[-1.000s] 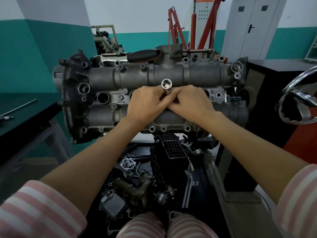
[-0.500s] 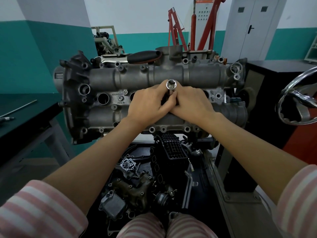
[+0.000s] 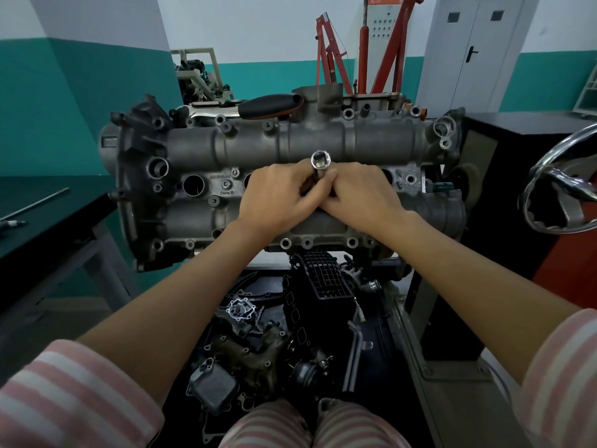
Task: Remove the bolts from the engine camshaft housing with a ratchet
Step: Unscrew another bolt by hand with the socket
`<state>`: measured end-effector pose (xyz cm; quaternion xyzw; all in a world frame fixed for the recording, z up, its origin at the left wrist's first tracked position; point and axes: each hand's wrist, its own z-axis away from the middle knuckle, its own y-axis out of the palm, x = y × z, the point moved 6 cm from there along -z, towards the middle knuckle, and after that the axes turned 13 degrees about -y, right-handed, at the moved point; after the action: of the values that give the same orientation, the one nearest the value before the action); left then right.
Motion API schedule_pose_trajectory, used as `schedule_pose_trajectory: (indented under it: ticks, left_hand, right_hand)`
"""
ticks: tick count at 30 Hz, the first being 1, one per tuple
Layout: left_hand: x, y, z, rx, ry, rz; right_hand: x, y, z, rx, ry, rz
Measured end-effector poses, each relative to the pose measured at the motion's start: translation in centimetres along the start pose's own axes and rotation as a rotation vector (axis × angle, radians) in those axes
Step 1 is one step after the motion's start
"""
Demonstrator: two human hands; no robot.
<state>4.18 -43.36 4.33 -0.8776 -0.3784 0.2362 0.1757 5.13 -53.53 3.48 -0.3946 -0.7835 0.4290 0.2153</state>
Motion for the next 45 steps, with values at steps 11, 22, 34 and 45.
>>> schedule_pose_trajectory:
  ticks: [11, 22, 34, 45]
  left_hand:
    - [0.34, 0.36, -0.09, 0.022, -0.02, -0.06]
    - [0.14, 0.06, -0.03, 0.0, -0.01, -0.014]
    - [0.49, 0.5, -0.04, 0.025, -0.037, -0.053]
    - [-0.01, 0.08, 0.01, 0.025, -0.011, -0.016]
  right_hand:
    - [0.1, -0.11, 0.04, -0.023, 0.003, -0.023]
    - [0.31, -0.36, 0.08, 0.003, 0.014, -0.003]
    - [0.51, -0.37, 0.0, -0.009, 0.002, -0.034]
    - [0.41, -0.35, 0.06, 0.0, -0.002, -0.003]
